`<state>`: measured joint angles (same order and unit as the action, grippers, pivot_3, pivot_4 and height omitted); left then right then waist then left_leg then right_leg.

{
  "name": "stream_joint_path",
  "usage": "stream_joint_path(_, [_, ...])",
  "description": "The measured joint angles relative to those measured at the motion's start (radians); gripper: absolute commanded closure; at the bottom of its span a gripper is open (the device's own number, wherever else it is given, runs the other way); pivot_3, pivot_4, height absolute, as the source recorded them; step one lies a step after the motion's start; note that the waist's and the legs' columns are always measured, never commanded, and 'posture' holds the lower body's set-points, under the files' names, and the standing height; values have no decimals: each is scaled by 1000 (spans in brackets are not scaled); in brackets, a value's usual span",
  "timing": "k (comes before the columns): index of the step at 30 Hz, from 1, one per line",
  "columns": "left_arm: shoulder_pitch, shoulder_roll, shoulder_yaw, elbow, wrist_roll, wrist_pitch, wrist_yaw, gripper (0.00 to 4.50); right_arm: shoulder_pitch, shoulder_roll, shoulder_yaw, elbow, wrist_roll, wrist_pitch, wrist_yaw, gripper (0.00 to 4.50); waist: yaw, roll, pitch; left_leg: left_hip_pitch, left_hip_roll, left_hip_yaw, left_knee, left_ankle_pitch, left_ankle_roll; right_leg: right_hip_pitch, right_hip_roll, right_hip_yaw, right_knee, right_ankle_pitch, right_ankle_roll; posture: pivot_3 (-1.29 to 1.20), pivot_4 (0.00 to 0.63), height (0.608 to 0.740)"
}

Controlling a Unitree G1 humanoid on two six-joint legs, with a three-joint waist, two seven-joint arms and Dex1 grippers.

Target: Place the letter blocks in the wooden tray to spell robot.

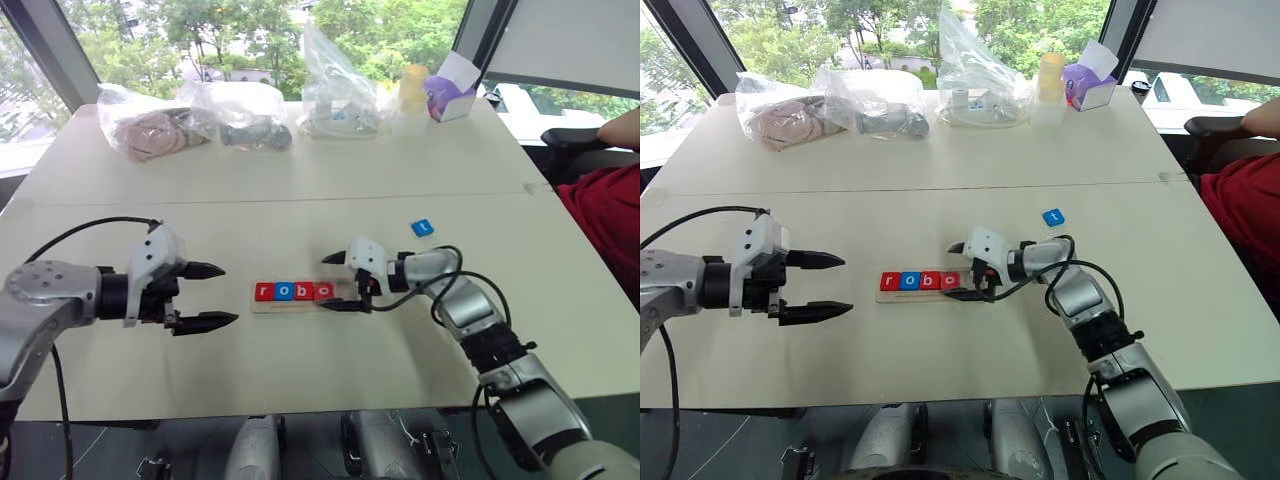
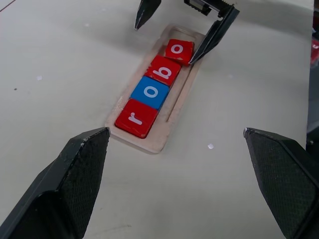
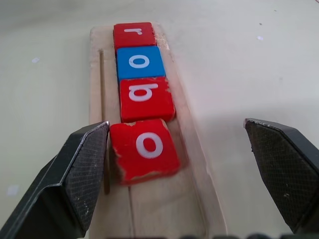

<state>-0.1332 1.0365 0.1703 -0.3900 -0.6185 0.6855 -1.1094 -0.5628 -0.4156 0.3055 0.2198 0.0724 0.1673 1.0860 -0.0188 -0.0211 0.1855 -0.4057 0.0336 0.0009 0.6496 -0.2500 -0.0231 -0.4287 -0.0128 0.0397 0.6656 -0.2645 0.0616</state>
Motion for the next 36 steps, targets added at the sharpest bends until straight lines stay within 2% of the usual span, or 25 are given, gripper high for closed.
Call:
stream_joint_path(16, [-39, -17, -41, 27, 29, -18, -1, 0, -28, 46, 4, 55, -28, -47, -55, 39, -2, 0, 0, 0, 0, 0, 0, 0, 0, 0, 1, 0, 0, 0, 0, 0, 150, 740])
stream_joint_path(22, [-39, -19, -38, 24, 18, -13, 2, 0, 1, 10, -80, -86, 85, 59, -35, 39, 0, 0, 0, 0, 0, 0, 0, 0, 0, 0, 0, 0, 0, 0, 0, 0, 150, 740])
stream_joint_path(26, [-96, -72, -28, 18, -25, 7, 37, 0, 0, -9, -313, -185, 187, 278, -229, 39, 7, -1, 0, 0, 0, -1, 1, 0, 0, 1, 0, 0, 0, 0, 0, 0, 150, 740])
stream_joint_path(28, [-137, -96, -30, 18, -31, 10, 55, 0, 4, -16, -383, -206, 186, 346, -329, 39, 5, -1, -1, 0, -1, -1, 0, 0, 0, 1, 0, 0, 0, 0, 0, 0, 150, 740])
stream_joint_path(32, [-274, -209, -82, 75, -37, 9, 89, 0, 47, 4, -408, -201, 111, 408, -541, 39, 1, -1, -1, 0, -1, -1, 0, 0, 0, 1, 1, 1, 0, 1, 0, 0, 150, 740])
stream_joint_path(36, [-381, -306, -180, 220, 34, -41, 91, 0, 52, 5, -383, -92, 52, 401, -627, 39, -4, -1, -1, 1, -1, 0, 0, 0, 0, 1, 2, 1, 1, 2, 2, 0, 150, 740])
